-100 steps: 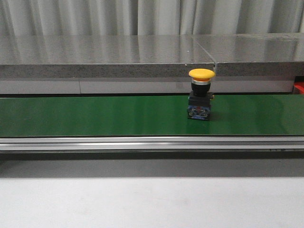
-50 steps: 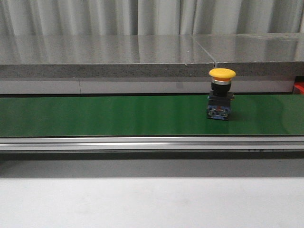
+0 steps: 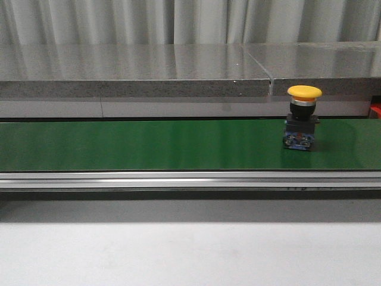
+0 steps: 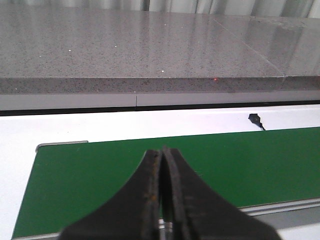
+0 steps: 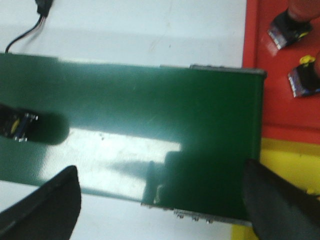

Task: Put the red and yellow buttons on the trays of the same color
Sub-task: 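Move the right gripper back above the belt end toward the yellow button, then grasp the yellow button at the belt end with the right gripper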

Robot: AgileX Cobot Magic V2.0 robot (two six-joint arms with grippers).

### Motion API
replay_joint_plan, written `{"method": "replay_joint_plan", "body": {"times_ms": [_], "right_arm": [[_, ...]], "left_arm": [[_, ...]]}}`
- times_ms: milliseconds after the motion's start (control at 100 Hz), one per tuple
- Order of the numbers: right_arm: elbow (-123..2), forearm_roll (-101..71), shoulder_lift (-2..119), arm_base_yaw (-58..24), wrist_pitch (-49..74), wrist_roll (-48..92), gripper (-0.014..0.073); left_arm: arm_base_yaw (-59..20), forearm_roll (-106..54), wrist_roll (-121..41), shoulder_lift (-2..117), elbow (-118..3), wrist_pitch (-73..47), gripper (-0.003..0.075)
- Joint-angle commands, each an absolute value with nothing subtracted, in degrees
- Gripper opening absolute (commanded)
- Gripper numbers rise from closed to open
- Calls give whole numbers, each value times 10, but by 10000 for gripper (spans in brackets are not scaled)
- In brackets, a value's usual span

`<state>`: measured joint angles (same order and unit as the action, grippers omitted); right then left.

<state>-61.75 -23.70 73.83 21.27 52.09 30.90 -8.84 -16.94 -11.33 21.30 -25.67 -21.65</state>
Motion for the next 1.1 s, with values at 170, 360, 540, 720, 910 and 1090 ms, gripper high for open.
{"method": "replay_joint_plan", "body": {"times_ms": [170,360,540,720,910,1090], "right_arm": [[-580,-254,708,161,481,341,644],[-580,-254,710,109,459,341,644],[-580,-254,713,85,430,341,644],[-580,-254,748,55,424,341,644],[-580,-255,796,33,384,341,644],[-584,-255,832,30,347,341,644]], "left_arm": [[-94,-179,-114,216,-272,-176,-19],[-94,-179,-114,217,-272,-176,-19],[-94,-179,-114,217,-272,-176,-19],[-94,-179,-114,217,-272,-176,-19],[-94,-179,-114,217,-272,-176,-19],[-94,-179,-114,217,-272,-176,-19]]}}
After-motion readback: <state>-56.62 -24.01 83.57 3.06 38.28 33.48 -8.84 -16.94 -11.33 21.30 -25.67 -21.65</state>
